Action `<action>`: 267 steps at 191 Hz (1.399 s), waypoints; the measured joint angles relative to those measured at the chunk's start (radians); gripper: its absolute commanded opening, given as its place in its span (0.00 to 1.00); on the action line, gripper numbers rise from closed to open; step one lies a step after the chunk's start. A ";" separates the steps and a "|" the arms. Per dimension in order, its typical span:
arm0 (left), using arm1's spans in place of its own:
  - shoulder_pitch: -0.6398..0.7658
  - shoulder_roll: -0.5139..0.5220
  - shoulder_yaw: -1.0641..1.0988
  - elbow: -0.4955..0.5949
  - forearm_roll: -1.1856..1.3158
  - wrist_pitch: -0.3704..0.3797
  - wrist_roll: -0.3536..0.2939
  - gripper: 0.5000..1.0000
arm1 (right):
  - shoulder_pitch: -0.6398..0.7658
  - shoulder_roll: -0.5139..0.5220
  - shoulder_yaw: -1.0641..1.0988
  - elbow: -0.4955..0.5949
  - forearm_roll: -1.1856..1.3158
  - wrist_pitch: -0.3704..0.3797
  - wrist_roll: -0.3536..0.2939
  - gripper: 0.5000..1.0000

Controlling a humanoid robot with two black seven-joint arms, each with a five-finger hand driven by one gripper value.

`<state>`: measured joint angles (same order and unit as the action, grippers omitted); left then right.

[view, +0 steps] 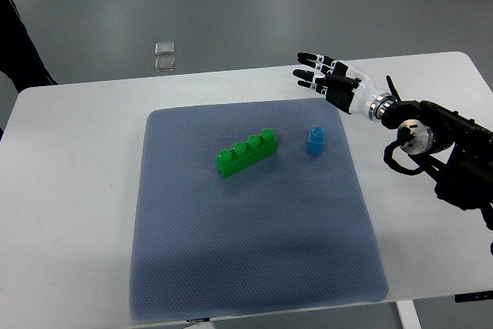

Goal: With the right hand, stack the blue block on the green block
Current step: 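Move the right hand toward the small blue block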

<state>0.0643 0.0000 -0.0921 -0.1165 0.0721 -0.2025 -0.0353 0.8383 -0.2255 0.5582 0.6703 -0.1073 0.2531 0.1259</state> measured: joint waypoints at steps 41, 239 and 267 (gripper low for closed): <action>0.000 0.000 0.000 0.002 0.000 0.000 0.000 1.00 | 0.000 0.000 0.000 0.000 -0.001 -0.003 0.001 0.84; -0.003 0.000 0.002 0.000 0.000 0.000 0.000 1.00 | 0.061 -0.170 -0.008 0.011 -0.308 0.252 0.089 0.84; -0.003 0.000 0.002 0.000 0.000 0.000 0.000 1.00 | 0.091 -0.196 -0.008 0.016 -0.525 0.288 0.176 0.84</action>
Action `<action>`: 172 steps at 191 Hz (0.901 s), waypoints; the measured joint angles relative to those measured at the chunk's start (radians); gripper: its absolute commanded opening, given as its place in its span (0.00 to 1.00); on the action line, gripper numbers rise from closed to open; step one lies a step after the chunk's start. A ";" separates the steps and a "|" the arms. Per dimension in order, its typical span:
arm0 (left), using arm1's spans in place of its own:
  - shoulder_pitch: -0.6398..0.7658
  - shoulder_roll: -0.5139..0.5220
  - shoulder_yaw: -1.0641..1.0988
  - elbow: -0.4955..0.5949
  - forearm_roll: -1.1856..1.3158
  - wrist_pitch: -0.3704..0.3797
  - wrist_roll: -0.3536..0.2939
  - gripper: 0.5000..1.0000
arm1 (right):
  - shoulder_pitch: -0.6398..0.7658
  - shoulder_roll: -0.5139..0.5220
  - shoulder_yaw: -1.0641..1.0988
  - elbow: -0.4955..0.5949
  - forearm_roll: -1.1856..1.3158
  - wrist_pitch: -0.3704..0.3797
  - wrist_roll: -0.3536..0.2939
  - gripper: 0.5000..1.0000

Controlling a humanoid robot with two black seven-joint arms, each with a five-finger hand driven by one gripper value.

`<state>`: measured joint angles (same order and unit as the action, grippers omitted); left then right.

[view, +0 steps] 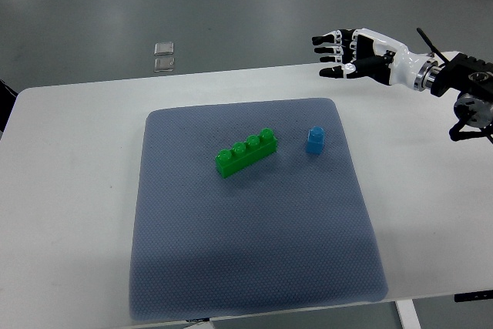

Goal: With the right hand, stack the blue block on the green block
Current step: 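Move the right hand toward the small blue block, then lower the right hand over the blue block, fingers open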

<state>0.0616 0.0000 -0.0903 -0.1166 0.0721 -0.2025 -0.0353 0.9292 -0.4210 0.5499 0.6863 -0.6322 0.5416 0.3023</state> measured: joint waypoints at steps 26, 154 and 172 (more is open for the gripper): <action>0.000 0.000 0.000 0.000 0.000 0.000 0.000 1.00 | 0.033 -0.003 0.000 0.015 -0.186 0.004 0.044 0.84; 0.000 0.000 0.000 0.000 0.000 0.000 0.000 1.00 | 0.068 0.012 -0.202 0.127 -0.866 -0.286 0.058 0.83; 0.000 0.000 0.000 0.000 0.000 0.000 0.000 1.00 | 0.086 0.012 -0.290 0.128 -0.873 -0.350 0.058 0.82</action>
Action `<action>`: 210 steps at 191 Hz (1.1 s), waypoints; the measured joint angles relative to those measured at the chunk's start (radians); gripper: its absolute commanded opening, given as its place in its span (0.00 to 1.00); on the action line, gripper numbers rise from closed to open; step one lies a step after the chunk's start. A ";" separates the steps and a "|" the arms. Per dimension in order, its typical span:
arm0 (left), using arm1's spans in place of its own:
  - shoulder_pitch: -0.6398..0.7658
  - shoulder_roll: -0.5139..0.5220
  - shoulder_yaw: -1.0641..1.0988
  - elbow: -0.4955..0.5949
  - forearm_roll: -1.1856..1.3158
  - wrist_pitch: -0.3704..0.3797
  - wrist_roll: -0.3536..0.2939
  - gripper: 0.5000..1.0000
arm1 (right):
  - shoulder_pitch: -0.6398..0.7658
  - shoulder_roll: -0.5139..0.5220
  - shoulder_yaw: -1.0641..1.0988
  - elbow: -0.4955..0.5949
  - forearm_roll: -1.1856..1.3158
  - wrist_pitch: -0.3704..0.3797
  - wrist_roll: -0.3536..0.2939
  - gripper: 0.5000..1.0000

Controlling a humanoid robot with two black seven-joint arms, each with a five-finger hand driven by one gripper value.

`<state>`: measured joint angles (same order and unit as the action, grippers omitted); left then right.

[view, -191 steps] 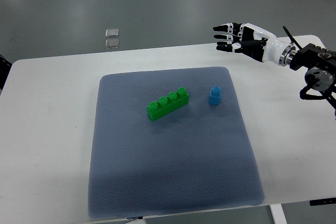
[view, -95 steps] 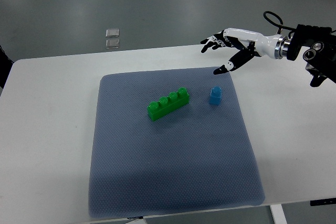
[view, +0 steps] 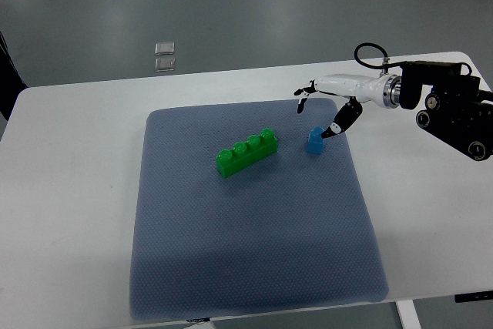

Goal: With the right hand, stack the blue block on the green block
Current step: 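Lower the right hand over the blue block, fingers open, then close the right hand fingers around the blue block and lift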

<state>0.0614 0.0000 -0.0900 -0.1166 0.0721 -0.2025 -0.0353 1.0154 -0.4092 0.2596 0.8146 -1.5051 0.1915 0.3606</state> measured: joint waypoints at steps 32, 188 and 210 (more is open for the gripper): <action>0.000 0.000 0.000 0.000 0.000 0.000 0.000 1.00 | 0.018 0.005 -0.081 0.000 -0.001 -0.070 0.000 0.80; 0.000 0.000 0.000 0.000 0.000 0.000 0.000 1.00 | 0.014 0.028 -0.147 -0.009 -0.011 -0.122 -0.002 0.67; 0.000 0.000 0.000 0.000 0.000 0.000 0.000 1.00 | 0.014 0.026 -0.148 -0.010 -0.011 -0.122 -0.002 0.67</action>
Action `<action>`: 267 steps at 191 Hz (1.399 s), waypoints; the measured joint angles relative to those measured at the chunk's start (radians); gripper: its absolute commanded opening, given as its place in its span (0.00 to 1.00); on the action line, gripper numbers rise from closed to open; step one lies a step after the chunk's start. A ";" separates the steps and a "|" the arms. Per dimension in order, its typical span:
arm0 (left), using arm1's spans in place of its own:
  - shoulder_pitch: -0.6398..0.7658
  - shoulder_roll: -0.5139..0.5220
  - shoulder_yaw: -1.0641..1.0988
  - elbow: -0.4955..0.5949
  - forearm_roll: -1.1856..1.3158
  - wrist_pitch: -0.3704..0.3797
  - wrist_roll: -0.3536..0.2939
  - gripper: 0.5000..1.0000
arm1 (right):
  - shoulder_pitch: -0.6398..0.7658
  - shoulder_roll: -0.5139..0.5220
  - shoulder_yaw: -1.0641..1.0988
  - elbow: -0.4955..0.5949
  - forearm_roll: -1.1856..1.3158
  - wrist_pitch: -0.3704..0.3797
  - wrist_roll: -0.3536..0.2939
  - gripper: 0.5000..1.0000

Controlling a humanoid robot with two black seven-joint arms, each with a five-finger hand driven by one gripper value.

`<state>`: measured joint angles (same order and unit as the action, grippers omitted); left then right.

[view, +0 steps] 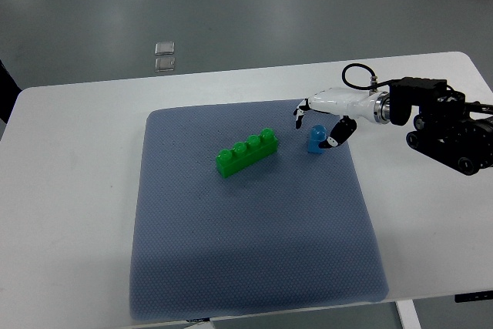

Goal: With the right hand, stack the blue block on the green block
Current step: 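Close the right hand fingers around the blue block and lift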

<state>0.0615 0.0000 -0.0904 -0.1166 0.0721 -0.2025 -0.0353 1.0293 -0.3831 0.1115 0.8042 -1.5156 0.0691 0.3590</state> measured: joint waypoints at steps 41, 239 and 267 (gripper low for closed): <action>0.000 0.000 0.000 0.000 0.000 0.000 0.000 1.00 | 0.000 -0.001 -0.019 0.000 0.000 0.002 0.000 0.67; 0.000 0.000 0.000 0.000 0.000 0.000 0.000 1.00 | 0.003 -0.009 -0.042 0.004 -0.012 0.000 0.000 0.45; 0.000 0.000 0.000 0.000 0.000 0.000 0.000 1.00 | 0.002 -0.011 -0.042 0.004 -0.017 0.000 0.000 0.45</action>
<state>0.0613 0.0000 -0.0902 -0.1166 0.0721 -0.2025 -0.0353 1.0314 -0.3941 0.0691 0.8084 -1.5323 0.0690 0.3590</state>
